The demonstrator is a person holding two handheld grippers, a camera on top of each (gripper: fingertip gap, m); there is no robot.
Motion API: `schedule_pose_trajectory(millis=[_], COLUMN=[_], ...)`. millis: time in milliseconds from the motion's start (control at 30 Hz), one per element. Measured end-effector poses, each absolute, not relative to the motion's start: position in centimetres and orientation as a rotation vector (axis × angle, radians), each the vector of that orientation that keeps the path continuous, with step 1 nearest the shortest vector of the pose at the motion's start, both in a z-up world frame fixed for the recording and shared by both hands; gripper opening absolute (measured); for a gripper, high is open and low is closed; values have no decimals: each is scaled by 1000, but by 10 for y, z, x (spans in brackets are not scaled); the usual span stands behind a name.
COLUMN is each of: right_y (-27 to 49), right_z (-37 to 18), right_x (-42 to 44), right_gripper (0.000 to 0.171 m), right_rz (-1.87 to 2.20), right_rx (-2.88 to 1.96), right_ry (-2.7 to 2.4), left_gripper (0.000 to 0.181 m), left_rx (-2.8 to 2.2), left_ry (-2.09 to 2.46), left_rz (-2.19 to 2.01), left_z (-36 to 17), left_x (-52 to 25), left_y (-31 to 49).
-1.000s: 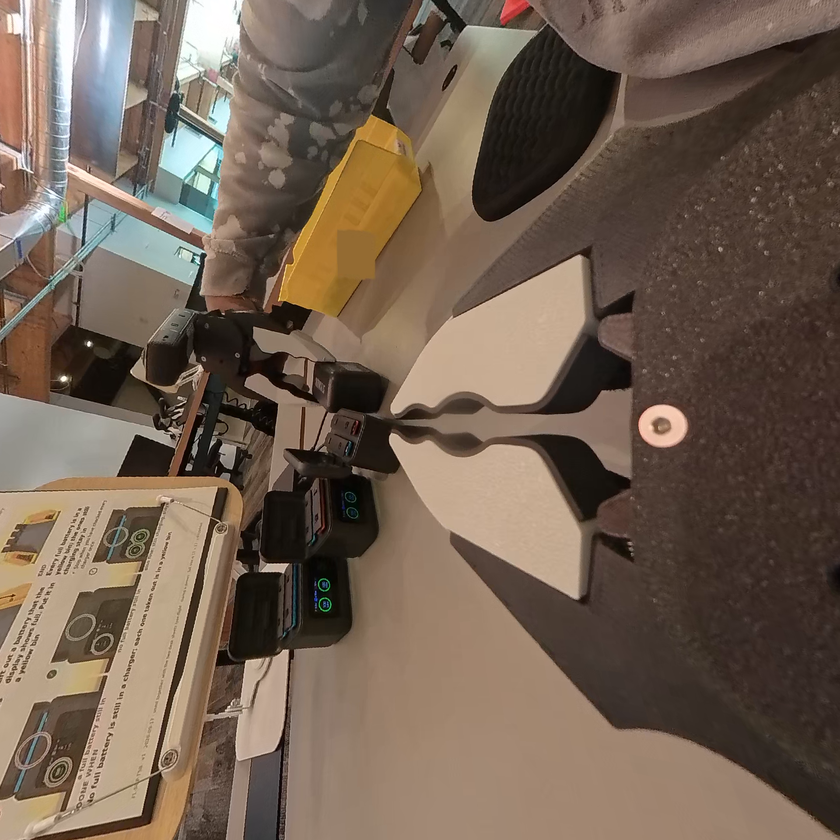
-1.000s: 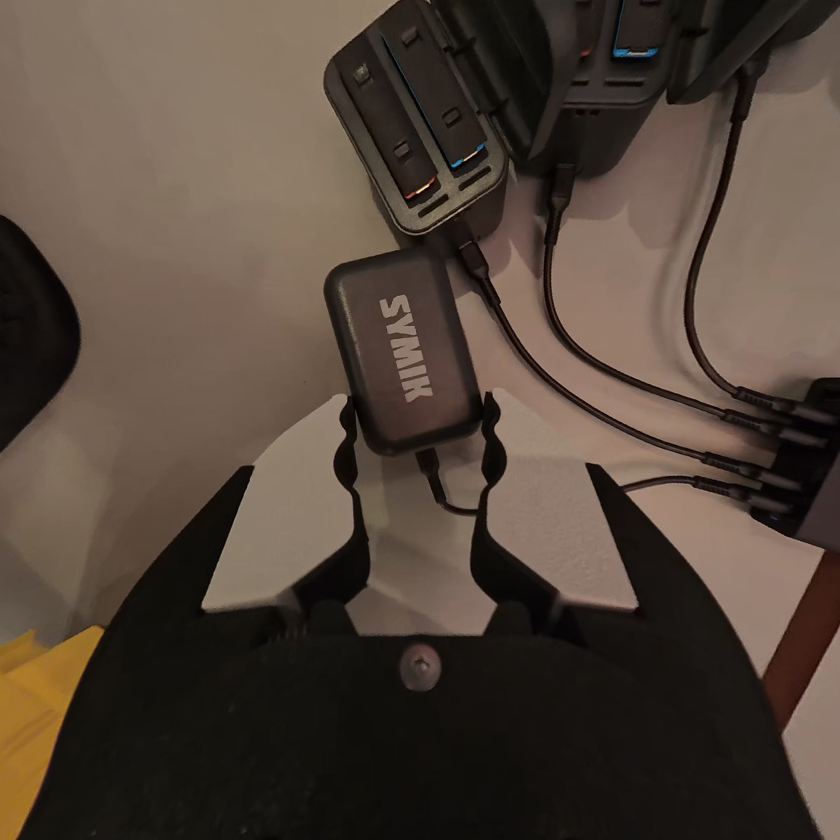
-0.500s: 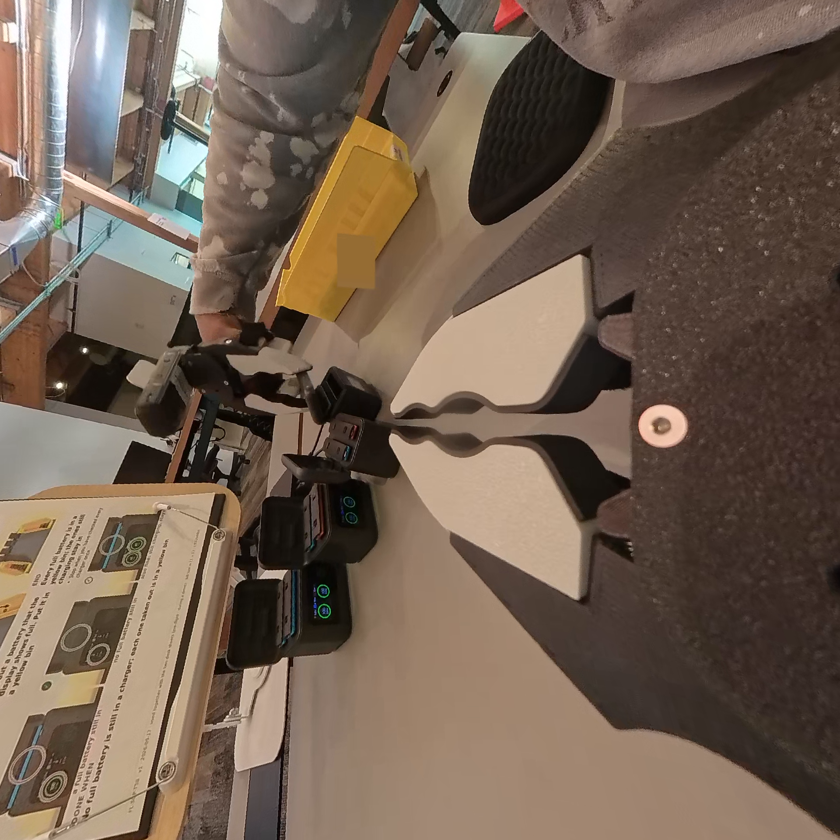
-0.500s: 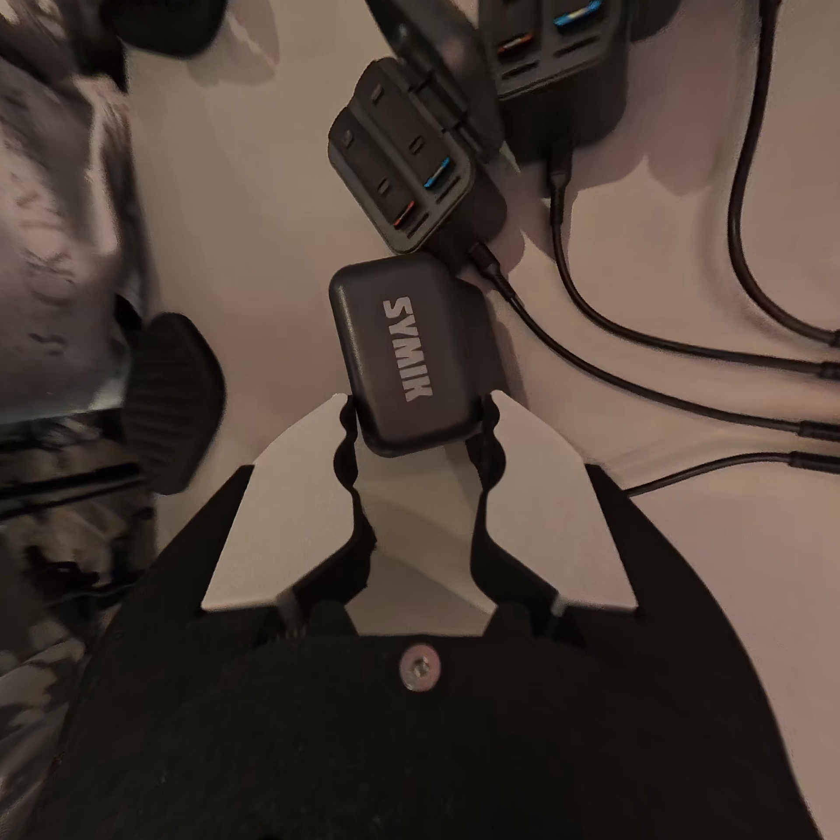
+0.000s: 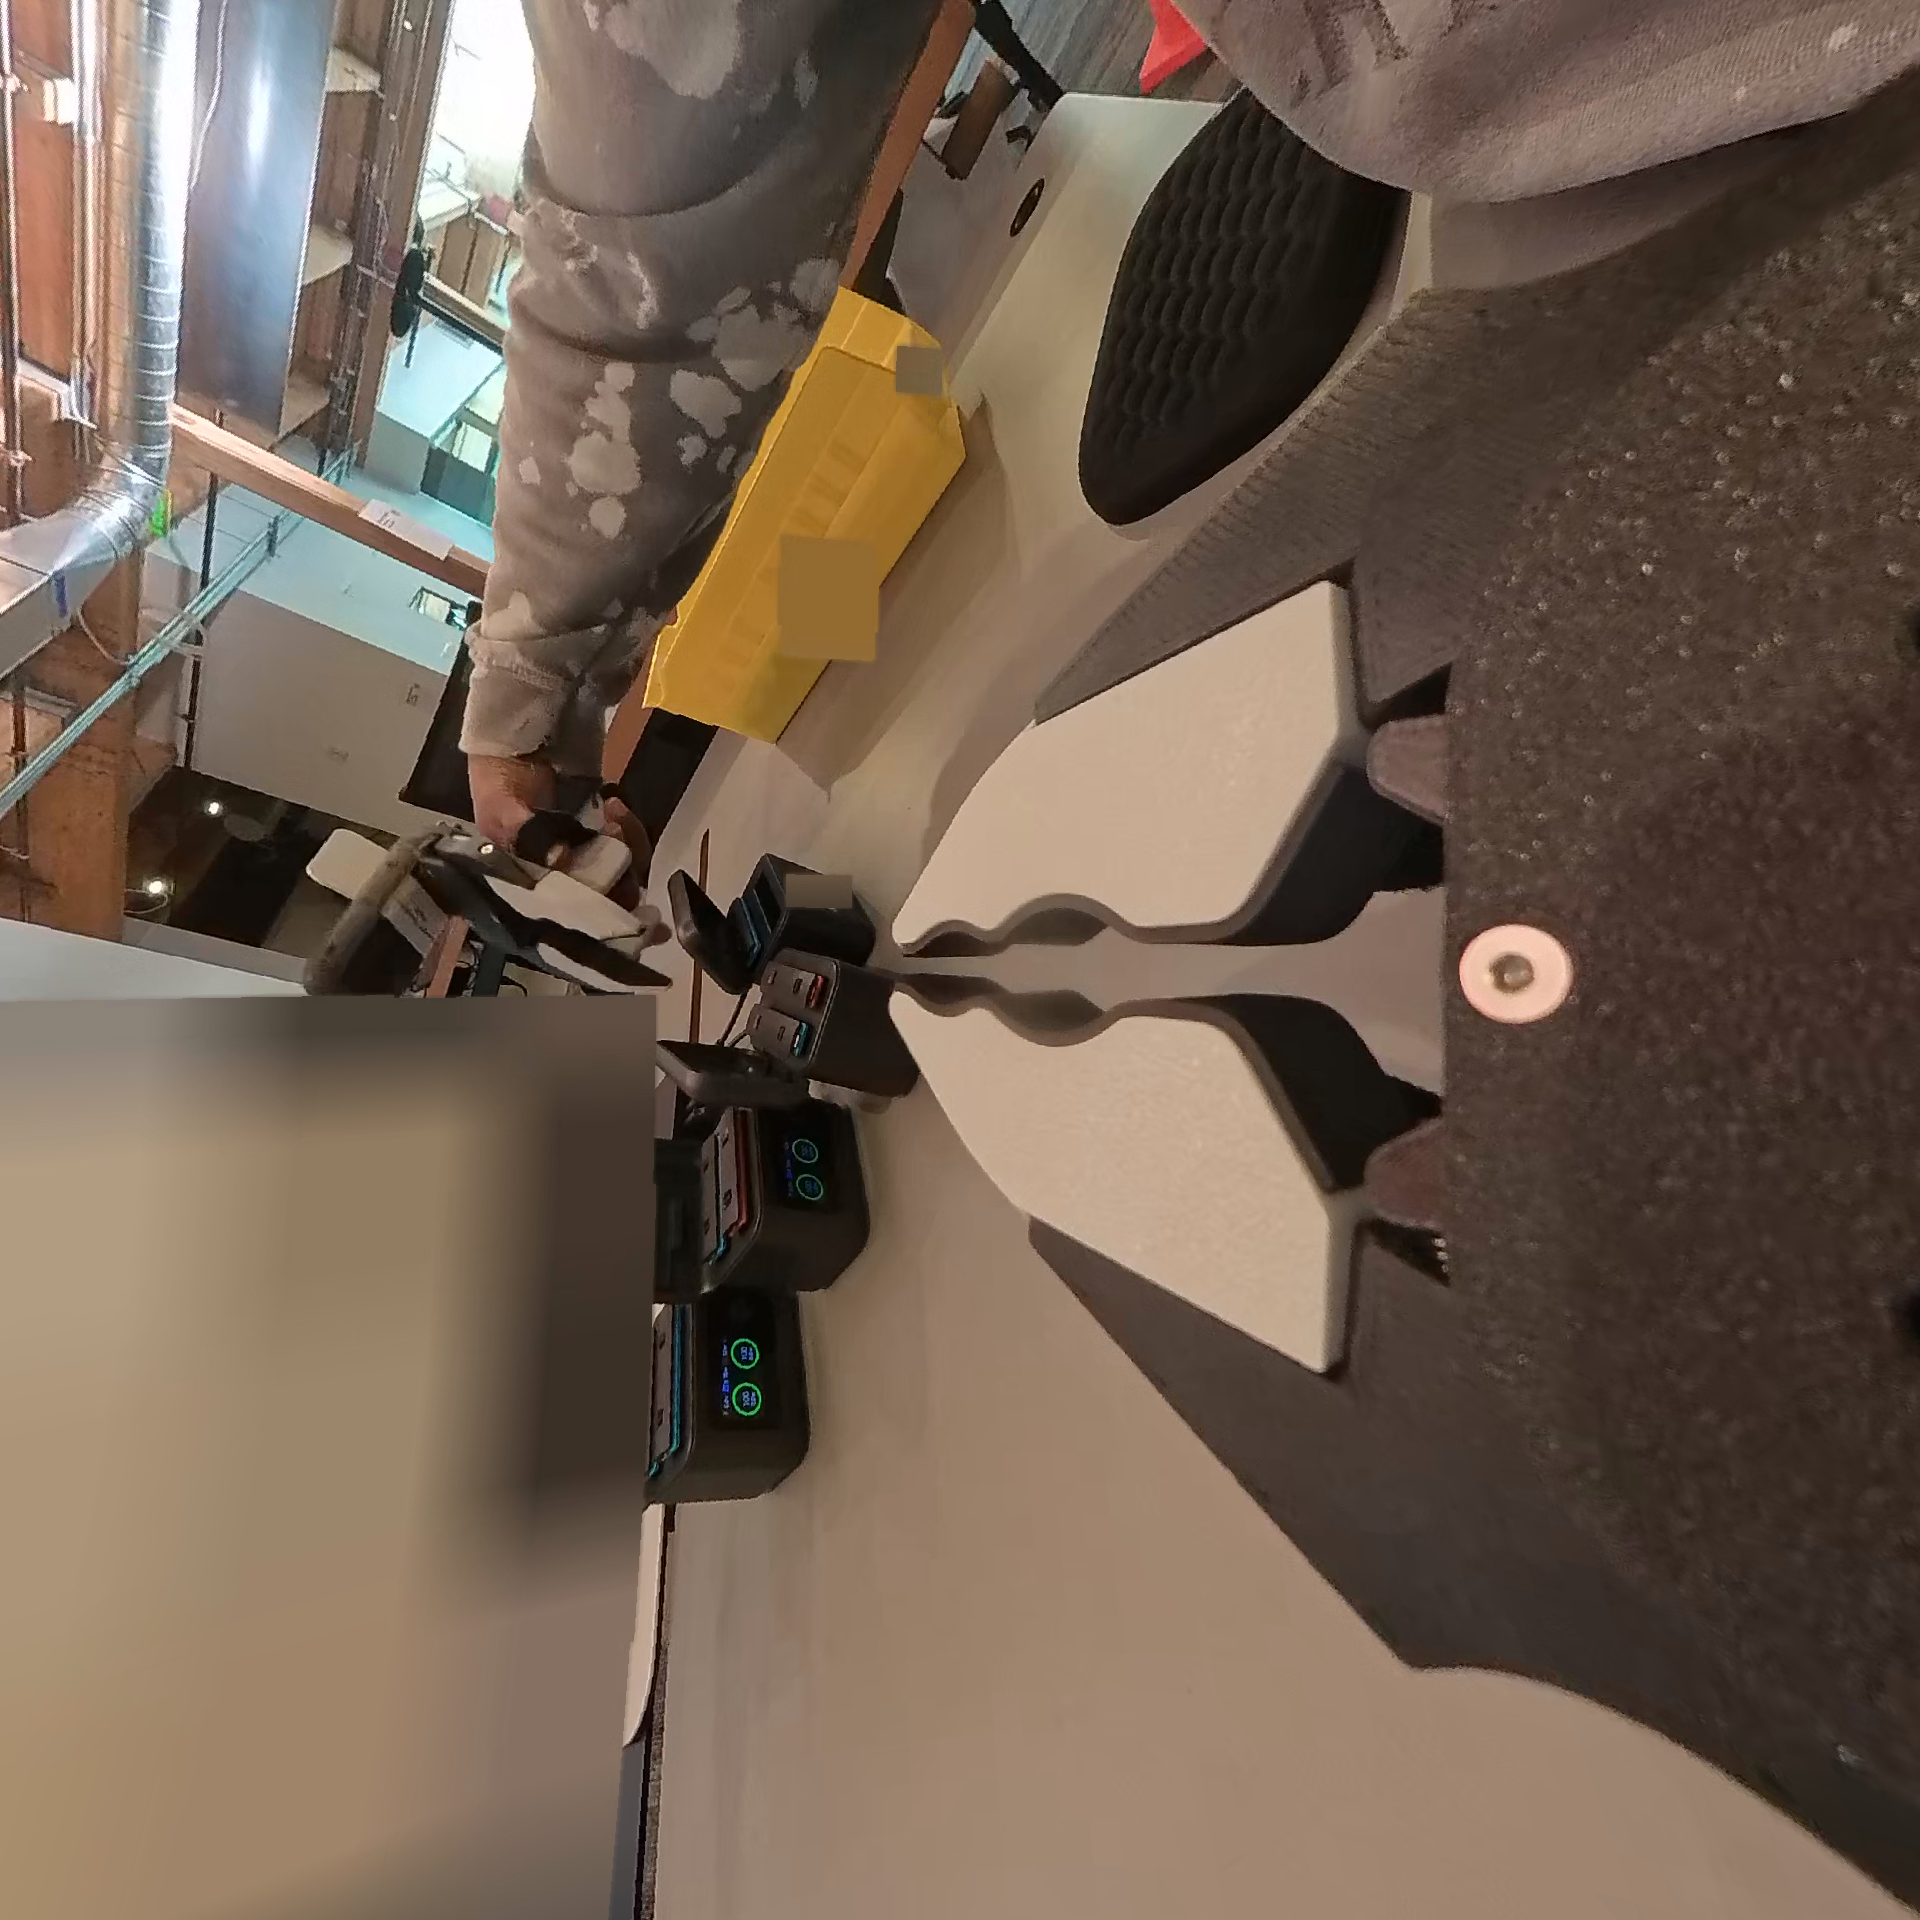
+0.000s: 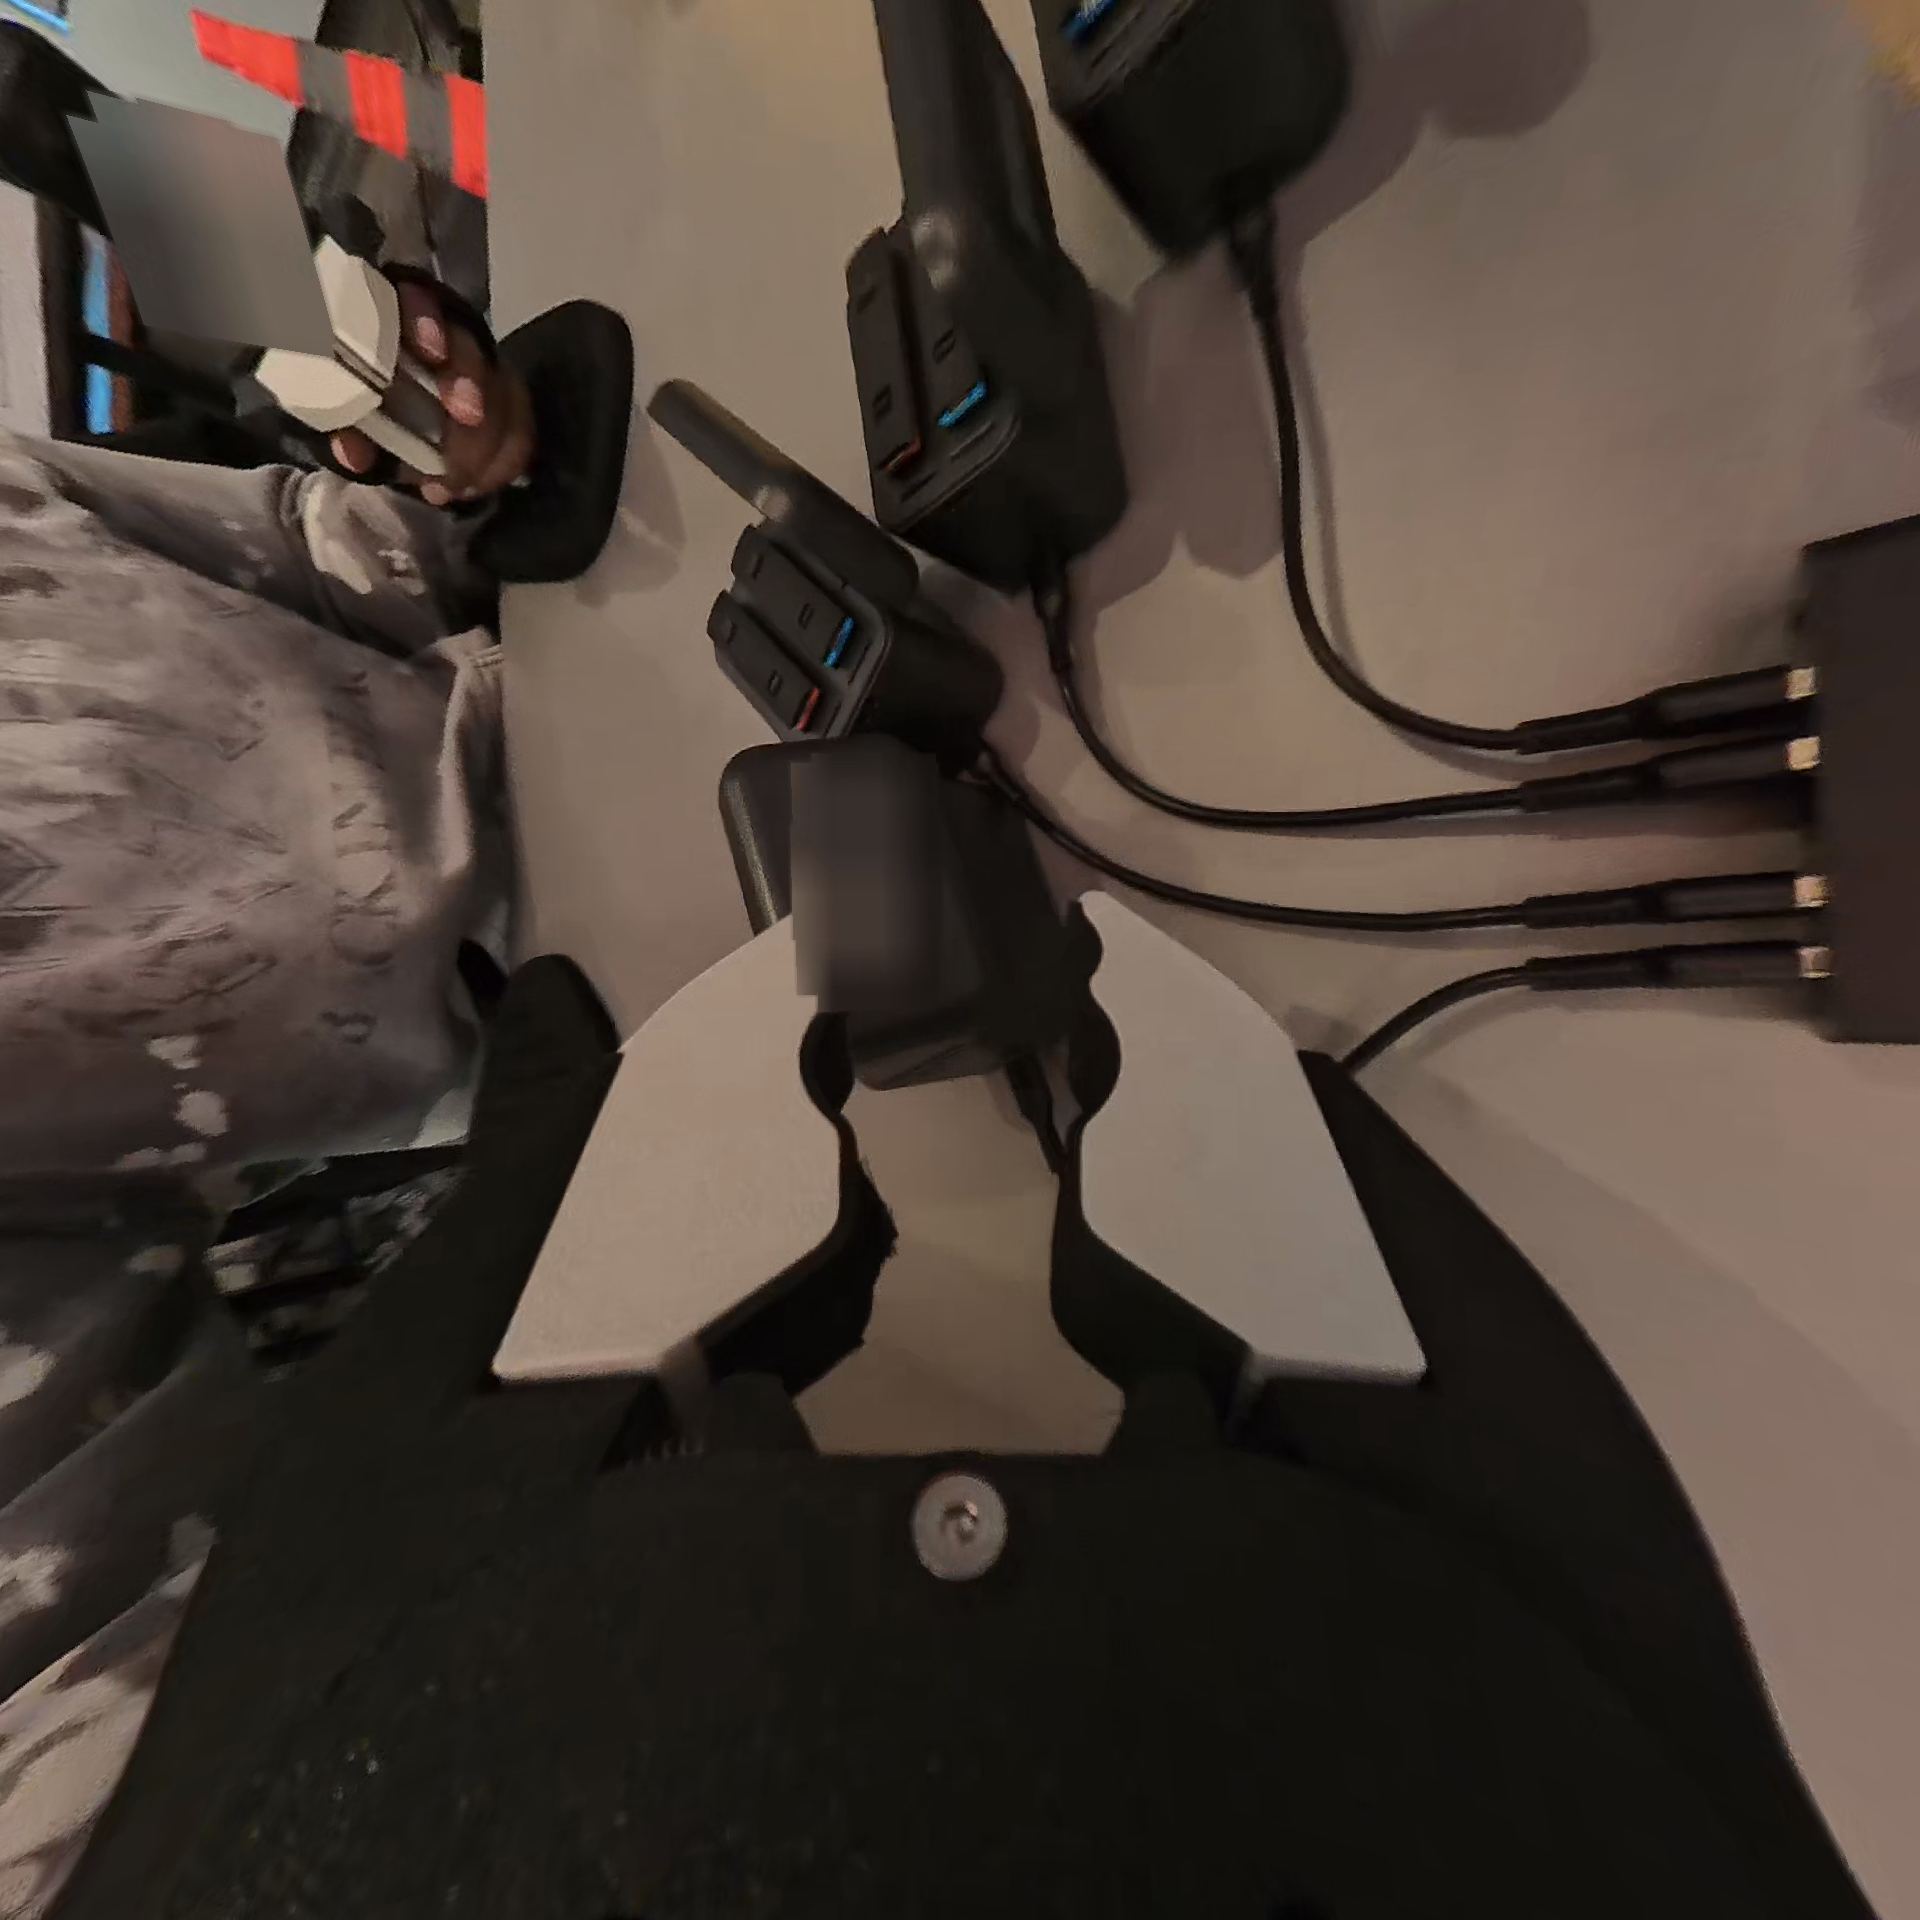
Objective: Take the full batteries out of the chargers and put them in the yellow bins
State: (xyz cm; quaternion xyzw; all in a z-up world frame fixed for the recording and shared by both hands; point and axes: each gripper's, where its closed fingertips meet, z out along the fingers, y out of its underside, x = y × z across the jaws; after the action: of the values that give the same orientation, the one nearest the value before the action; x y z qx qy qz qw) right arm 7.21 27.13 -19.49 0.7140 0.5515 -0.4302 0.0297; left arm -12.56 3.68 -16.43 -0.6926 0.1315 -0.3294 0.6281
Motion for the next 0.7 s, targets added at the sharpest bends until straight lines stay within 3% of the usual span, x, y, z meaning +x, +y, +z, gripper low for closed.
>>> schedule_pose_trajectory(millis=[133, 267, 333, 433, 467, 500, 700], right_y=[274, 258, 247, 249, 249, 249, 258], right_z=[-174, -173, -179, -190, -193, -194, -196], right_x=[66, 71, 71, 71, 71, 71, 68], right_gripper=[50, 67, 68, 49, 38, 14, 14], right_rz=[-1408, -1200, -1089, -837, -785, -763, -986], right_rx=[2310, 2373, 2361, 2352, 2328, 2306, 2357], right_ry=[2010, 2410, 2570, 2806, 2847, 2863, 2373], left_gripper=[3, 3, 3, 3, 3, 2, 2], left_rx=[-1583, -1586, -1586, -1588, -1589, -1588, -1592], left_ry=[302, 308, 310, 315, 317, 317, 324], left_rz=[-763, -771, -772, -768, -766, -763, -750], left_z=[-164, -164, -164, -165, -165, -165, -165], left_x=[-126, -125, -124, -124, -124, -124, -123], left_y=[36, 36, 36, 36, 36, 36, 36])
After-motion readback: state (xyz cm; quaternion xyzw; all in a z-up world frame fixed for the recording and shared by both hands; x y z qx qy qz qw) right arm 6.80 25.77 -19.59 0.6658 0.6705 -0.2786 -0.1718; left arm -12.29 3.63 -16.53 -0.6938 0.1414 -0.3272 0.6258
